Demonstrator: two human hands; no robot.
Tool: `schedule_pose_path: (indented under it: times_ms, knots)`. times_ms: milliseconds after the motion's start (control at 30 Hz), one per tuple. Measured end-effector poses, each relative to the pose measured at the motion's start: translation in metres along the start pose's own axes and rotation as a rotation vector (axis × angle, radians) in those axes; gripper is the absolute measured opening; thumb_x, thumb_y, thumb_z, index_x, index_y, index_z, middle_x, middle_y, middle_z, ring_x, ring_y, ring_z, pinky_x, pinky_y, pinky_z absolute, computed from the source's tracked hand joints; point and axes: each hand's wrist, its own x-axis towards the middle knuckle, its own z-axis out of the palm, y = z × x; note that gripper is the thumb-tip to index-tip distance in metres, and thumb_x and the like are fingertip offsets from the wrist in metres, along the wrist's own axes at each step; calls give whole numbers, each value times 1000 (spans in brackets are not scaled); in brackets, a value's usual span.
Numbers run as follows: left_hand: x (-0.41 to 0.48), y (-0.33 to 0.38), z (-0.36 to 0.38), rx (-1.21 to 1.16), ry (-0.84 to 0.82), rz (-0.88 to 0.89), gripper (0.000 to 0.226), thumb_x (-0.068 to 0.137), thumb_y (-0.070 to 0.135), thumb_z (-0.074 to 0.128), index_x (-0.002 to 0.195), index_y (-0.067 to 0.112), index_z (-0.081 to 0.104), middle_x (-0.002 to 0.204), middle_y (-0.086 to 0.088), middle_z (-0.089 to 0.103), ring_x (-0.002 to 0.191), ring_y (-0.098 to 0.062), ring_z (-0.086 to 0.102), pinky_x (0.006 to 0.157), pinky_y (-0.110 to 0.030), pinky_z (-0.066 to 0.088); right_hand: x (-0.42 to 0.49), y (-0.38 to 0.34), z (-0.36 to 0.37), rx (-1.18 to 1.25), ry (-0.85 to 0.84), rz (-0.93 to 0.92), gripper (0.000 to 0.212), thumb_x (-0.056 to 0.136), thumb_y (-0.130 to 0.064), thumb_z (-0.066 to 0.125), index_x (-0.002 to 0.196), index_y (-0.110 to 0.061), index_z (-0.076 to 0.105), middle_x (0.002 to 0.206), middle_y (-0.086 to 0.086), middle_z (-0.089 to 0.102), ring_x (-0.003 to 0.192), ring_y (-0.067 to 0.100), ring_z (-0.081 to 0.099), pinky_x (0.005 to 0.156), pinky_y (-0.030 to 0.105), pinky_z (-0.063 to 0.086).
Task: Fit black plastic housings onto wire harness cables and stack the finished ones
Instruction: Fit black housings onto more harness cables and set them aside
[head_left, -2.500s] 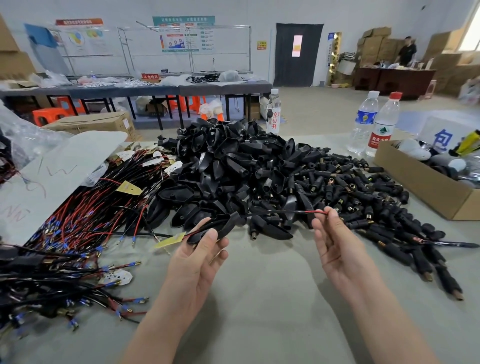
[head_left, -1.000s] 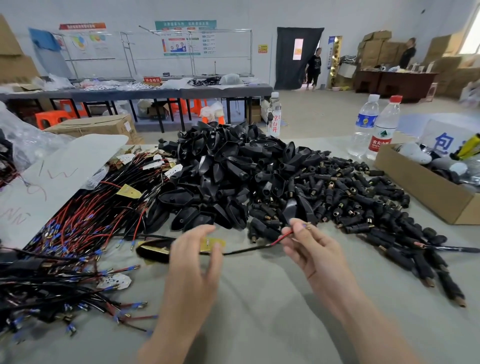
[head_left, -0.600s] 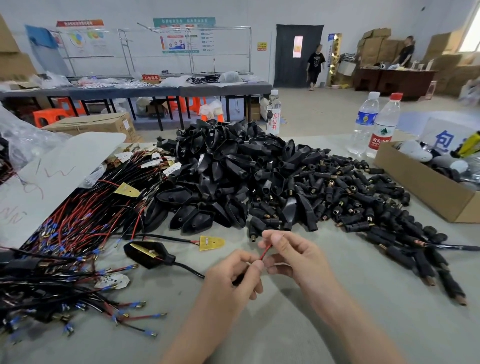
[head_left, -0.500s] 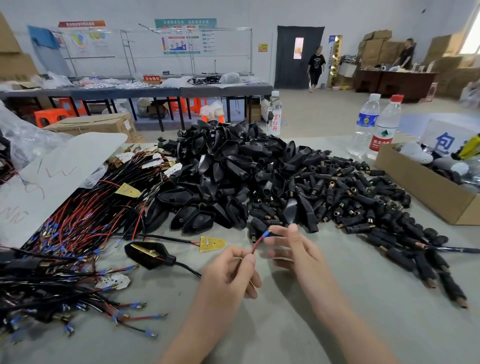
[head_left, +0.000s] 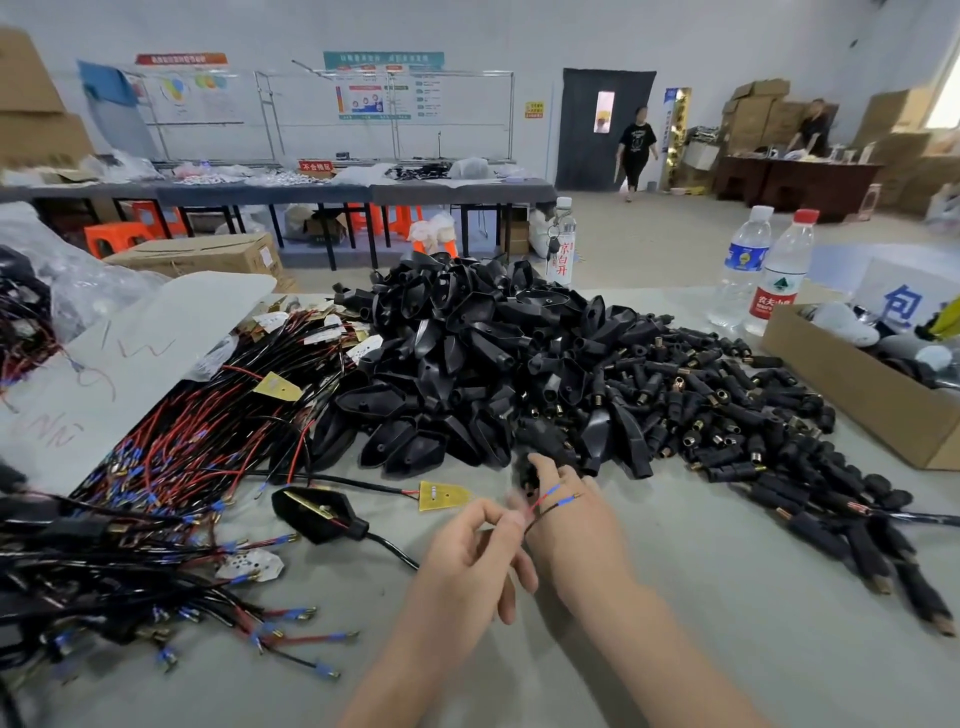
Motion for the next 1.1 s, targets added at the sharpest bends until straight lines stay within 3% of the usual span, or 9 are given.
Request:
schedule_pose_path:
  times_ms: [133, 233, 300, 367, 467, 567, 767, 1100]
  knots:
    - [-3, 1, 0, -19, -10, -16, 31, 104, 27, 47, 75, 28, 55, 58, -6, 62, 44, -17, 47, 46, -20, 37, 10, -9, 0, -44, -16, 24, 35, 103, -34, 41, 137, -25, 41, 128, 1, 44, 110, 24, 56, 79, 30, 45]
    - [-4, 0, -1, 6, 73, 0, 36, 103, 33, 47, 68, 35, 53, 51, -2, 51, 44, -16, 43, 46, -19, 36, 7, 4, -4, 66, 10, -62, 28, 101, -26, 49, 129, -26, 55, 119, -2, 55, 107, 22, 59, 84, 31, 48]
    - [-4, 1, -1, 10, 93, 1, 34, 102, 35, 49, 68, 33, 53, 50, 1, 46, 45, -16, 41, 46, -20, 35, -2, 18, -10, 373, -28, -115, 20, 100, -20, 56, 113, -32, 64, 104, -8, 67, 97, 12, 61, 81, 22, 46]
    - [-4, 2, 0, 2, 103, -7, 31, 100, 36, 52, 71, 25, 54, 50, 2, 42, 44, -14, 37, 44, -21, 34, -16, 34, -16, 796, -59, -51, 23, 101, -13, 56, 102, -33, 68, 87, -9, 74, 77, 6, 62, 69, 13, 46]
    - [-4, 2, 2, 44, 124, 6, 35, 97, 39, 54, 65, 24, 50, 50, 2, 40, 44, -11, 32, 43, -17, 29, -34, 57, -22, 1255, -32, 111, 24, 101, -16, 52, 99, -18, 76, 81, 3, 75, 64, 10, 59, 58, 18, 49]
    - [-7, 2, 4, 93, 146, 38, 41, 96, 44, 54, 62, 23, 43, 50, 5, 39, 45, -11, 31, 44, -14, 28, -38, 65, -28, 1454, -42, 164, 30, 95, -26, 51, 97, -13, 78, 78, 5, 70, 61, 12, 57, 55, 21, 48]
    - [-6, 6, 4, 114, 258, 86, 46, 97, 36, 57, 58, 21, 39, 45, 8, 36, 42, -8, 28, 43, -14, 27, -30, 59, -33, 1482, -97, 139, 30, 97, -25, 47, 111, -7, 68, 76, 5, 67, 61, 13, 53, 62, 27, 44]
    - [-1, 2, 1, 139, 281, 97, 47, 98, 40, 53, 57, 24, 39, 47, 8, 36, 46, -11, 28, 44, -17, 28, -30, 62, -31, 1461, -157, 49, 33, 89, -35, 53, 103, -16, 76, 82, 6, 68, 64, 14, 55, 60, 24, 48]
